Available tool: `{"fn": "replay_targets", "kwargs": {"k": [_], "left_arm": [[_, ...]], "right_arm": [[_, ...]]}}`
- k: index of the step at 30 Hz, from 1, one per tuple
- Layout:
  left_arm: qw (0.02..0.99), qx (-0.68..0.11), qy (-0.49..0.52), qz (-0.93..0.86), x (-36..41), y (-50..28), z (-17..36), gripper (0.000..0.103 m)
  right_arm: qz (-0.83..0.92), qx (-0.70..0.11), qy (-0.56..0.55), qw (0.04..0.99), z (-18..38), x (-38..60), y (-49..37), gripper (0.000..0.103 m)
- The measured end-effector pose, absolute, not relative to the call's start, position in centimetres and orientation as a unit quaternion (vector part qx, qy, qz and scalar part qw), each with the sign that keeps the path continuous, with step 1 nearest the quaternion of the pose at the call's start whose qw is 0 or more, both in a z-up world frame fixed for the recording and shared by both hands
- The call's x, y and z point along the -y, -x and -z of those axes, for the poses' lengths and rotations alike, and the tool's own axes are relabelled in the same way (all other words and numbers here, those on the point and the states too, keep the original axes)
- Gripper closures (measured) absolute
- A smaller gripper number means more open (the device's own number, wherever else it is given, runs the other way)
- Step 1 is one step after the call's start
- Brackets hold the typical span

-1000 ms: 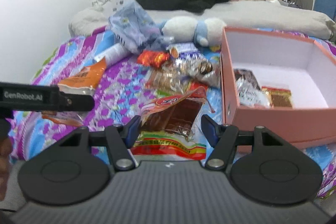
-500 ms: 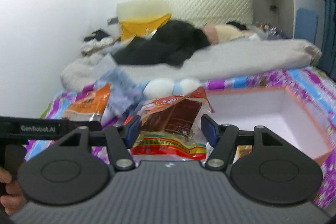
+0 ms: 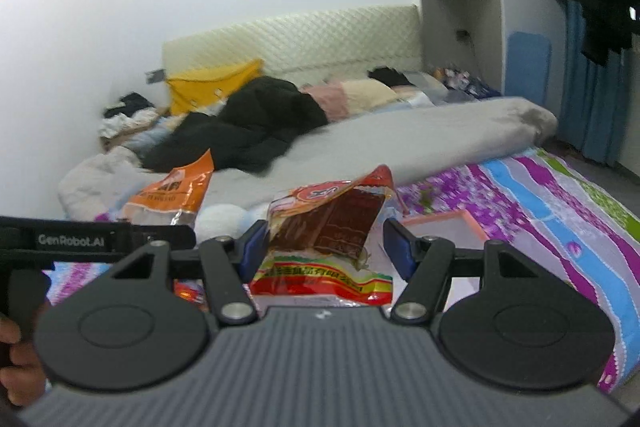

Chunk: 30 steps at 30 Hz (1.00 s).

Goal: Organize snacks
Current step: 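Carry orange bag with left tool while right tool carries red-white pack into pink box, open both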

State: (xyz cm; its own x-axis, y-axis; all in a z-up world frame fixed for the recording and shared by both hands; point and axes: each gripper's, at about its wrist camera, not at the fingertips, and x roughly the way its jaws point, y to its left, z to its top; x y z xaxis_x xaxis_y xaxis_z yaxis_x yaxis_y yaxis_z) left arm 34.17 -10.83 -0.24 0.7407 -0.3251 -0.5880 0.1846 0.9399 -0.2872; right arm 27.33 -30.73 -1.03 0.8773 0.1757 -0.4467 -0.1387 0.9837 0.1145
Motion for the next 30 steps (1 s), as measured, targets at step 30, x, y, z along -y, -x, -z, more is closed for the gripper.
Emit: {"fn": "replay_targets", "kwargs": {"k": [30], "left_arm": [[0.865,-0.476,0.046,0.149,18.3,-42.0,11.6,0.015]], "right_arm": [[-0.076,-0.414,-0.08,0.903,15.8,35.5,-35.2,0.023]]}}
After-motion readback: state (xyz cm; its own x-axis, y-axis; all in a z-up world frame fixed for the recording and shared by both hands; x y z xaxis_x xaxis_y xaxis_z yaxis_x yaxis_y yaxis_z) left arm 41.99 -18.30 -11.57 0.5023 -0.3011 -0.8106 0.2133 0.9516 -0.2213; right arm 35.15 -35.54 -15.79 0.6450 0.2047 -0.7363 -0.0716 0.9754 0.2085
